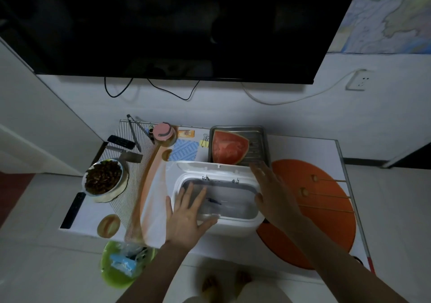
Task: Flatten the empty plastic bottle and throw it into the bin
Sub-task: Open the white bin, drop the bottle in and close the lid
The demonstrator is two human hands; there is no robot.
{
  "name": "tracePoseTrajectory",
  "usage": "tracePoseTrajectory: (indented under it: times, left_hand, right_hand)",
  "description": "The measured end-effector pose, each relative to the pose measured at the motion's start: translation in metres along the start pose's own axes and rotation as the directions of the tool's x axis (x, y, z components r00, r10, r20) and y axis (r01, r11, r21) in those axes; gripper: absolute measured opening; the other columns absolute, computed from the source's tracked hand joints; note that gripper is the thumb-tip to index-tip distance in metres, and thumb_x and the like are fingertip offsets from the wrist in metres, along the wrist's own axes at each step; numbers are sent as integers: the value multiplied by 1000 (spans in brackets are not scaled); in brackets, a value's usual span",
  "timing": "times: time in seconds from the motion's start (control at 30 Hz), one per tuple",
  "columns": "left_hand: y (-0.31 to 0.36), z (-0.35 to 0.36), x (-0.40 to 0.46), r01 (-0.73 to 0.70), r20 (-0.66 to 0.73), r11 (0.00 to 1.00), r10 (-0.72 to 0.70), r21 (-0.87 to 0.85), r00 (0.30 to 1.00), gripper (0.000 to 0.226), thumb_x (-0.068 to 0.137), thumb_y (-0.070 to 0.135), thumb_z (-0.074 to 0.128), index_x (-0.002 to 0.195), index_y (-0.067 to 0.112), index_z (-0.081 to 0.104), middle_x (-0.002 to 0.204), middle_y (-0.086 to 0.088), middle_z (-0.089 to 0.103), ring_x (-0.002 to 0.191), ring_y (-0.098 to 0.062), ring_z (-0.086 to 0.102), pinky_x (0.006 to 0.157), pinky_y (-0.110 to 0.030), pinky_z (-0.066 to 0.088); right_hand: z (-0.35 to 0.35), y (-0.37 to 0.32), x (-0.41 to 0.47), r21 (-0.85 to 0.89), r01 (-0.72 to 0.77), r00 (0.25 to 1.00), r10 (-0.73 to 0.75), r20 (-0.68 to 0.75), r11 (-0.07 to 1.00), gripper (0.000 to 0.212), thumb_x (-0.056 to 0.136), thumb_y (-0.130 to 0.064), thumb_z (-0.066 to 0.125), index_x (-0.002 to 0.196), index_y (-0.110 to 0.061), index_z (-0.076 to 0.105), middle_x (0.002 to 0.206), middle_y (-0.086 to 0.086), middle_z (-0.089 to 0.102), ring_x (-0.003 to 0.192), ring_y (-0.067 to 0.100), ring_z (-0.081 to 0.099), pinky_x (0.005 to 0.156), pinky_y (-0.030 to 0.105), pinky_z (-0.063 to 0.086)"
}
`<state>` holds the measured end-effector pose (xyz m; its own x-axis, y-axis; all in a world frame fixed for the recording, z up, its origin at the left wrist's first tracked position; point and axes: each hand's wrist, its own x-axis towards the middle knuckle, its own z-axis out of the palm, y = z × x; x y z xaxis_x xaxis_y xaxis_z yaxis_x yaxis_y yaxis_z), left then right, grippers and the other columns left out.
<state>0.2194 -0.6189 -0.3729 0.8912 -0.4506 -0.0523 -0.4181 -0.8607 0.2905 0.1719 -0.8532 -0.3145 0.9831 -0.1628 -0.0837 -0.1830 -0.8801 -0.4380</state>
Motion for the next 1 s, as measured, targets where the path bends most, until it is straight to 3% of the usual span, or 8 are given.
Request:
tracePoseTrajectory:
  times: [0.27, 0.33, 0.4, 0.5, 0.63, 0.8, 0.9, 1.0]
  left_hand:
    - [4, -5, -25, 8, 84, 993, -18, 116, 996, 76, 82, 76, 20, 146, 39, 7, 160, -3, -2, 147, -25, -3, 115, -48, -12]
    - [8, -12, -28, 18, 81, 996, -25, 90, 996, 80, 79, 77, 13, 146, 35, 17, 160, -6, 7, 146, -29, 6, 115, -50, -6]
    - [10, -20, -35, 33, 77, 995, -41, 99, 996, 80, 79, 74, 16, 142, 28, 36, 154, -13, 29, 140, -37, 28, 115, -55, 8]
    - [2, -21, -50, 62, 28, 992, -65, 108, 997, 71, 83, 64, 29, 132, 17, 53, 140, -15, 51, 125, -38, 51, 110, -52, 16]
    - [-9, -14, -64, 76, 12, 996, -76, 42, 997, 72, 84, 59, 36, 143, 19, 33, 150, -8, 38, 134, -31, 40, 108, -57, 25]
    - [-12, -5, -46, 1, 93, 1000, -4, 29, 996, 82, 87, 57, 48, 148, 30, -1, 157, 3, -6, 144, -24, -1, 113, -49, 1]
    - [-16, 2, -36, -10, 225, 991, -20, 131, 974, 80, 91, 61, 32, 142, 30, -21, 152, 2, -28, 144, -23, -17, 114, -48, -12]
    - [-17, 8, -35, -4, 298, 979, -58, 203, 953, 79, 90, 65, 24, 139, 27, -25, 153, 2, -27, 144, -23, -18, 115, -50, -11]
  right_hand:
    - [2, -3, -7, 8, 14, 1000, -14, -10, 1000, 76, 85, -6, 58, 147, -24, 16, 157, 7, 21, 133, 27, 40, 98, 42, 50]
    - [3, -3, -15, 18, 28, 1000, -28, -13, 999, 75, 84, -5, 58, 146, -23, 19, 156, 7, 25, 129, 25, 45, 94, 40, 52]
    - [8, -2, -27, 24, 41, 999, -41, 2, 999, 72, 84, -6, 58, 145, -23, 22, 154, 6, 28, 129, 23, 44, 95, 38, 51]
    - [25, 1, -50, -42, 50, 997, -47, 69, 998, 67, 88, -11, 56, 145, -24, 23, 156, 6, 25, 140, 22, 31, 111, 37, 38]
    - [49, 4, -71, -121, 46, 975, -18, 223, 992, 66, 90, -14, 48, 147, -26, 16, 160, 4, 9, 147, 23, 9, 119, 36, 21]
    - [59, 3, -72, -145, 50, 958, -6, 288, 988, 68, 88, -11, 46, 147, -21, 14, 161, 4, -4, 148, 25, -2, 118, 39, 21]
    - [62, 2, -70, -154, 47, 947, 5, 320, 987, 74, 88, -6, 44, 149, -20, 4, 161, 4, -7, 148, 25, -4, 119, 43, 17]
    - [65, 2, -70, -191, 51, 941, 17, 339, 980, 74, 90, -3, 41, 149, -19, -2, 160, 6, -11, 147, 28, -7, 119, 48, 14]
